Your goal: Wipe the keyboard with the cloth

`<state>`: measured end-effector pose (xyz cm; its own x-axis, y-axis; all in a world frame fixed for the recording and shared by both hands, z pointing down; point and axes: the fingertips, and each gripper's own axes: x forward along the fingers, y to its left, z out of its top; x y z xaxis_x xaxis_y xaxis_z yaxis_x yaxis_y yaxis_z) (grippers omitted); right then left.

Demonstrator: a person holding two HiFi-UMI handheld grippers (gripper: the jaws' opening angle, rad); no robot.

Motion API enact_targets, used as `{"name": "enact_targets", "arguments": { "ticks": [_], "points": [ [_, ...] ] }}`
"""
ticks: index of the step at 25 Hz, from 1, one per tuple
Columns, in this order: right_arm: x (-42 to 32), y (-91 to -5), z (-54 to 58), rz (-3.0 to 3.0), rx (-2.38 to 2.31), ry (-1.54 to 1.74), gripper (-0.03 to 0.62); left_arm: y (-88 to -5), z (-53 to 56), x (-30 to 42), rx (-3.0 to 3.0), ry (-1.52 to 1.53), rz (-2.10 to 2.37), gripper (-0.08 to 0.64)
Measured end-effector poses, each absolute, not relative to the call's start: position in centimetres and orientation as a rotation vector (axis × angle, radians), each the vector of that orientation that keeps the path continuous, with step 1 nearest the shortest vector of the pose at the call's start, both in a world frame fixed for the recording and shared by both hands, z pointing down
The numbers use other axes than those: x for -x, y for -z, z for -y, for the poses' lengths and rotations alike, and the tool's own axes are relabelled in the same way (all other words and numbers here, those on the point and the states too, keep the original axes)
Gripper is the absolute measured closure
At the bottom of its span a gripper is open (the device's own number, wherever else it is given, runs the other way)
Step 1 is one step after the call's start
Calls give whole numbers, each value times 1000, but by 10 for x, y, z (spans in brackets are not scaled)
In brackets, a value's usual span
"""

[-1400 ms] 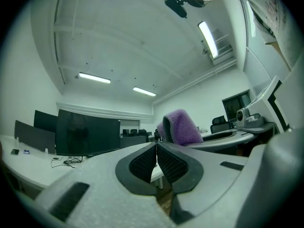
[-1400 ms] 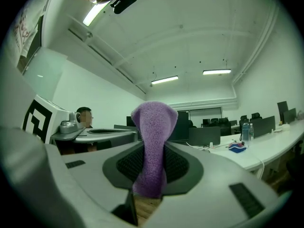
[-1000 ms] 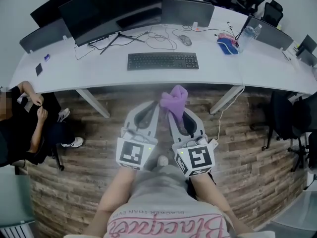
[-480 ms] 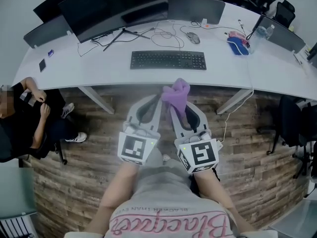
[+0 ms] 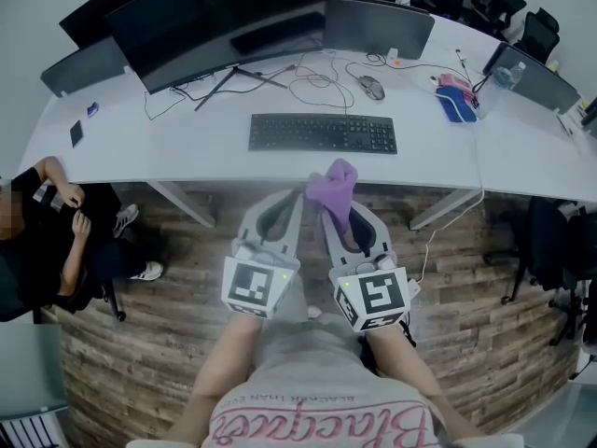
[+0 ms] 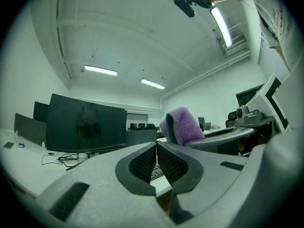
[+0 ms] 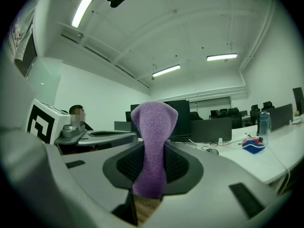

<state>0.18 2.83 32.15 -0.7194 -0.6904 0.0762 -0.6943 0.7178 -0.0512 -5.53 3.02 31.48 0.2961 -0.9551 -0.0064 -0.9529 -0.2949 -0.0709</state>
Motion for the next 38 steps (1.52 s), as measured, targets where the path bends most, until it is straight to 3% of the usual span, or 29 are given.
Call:
{"name": "enact_targets", "arguments": {
  "ticks": [23, 38],
  "points": [
    [162, -371, 165, 2806, -945, -218, 502, -371, 156, 213, 2527, 169, -2010, 552],
    [255, -441, 235, 2687, -831, -400, 503, -457, 213, 294, 2637, 337, -2131, 552]
  ]
}}
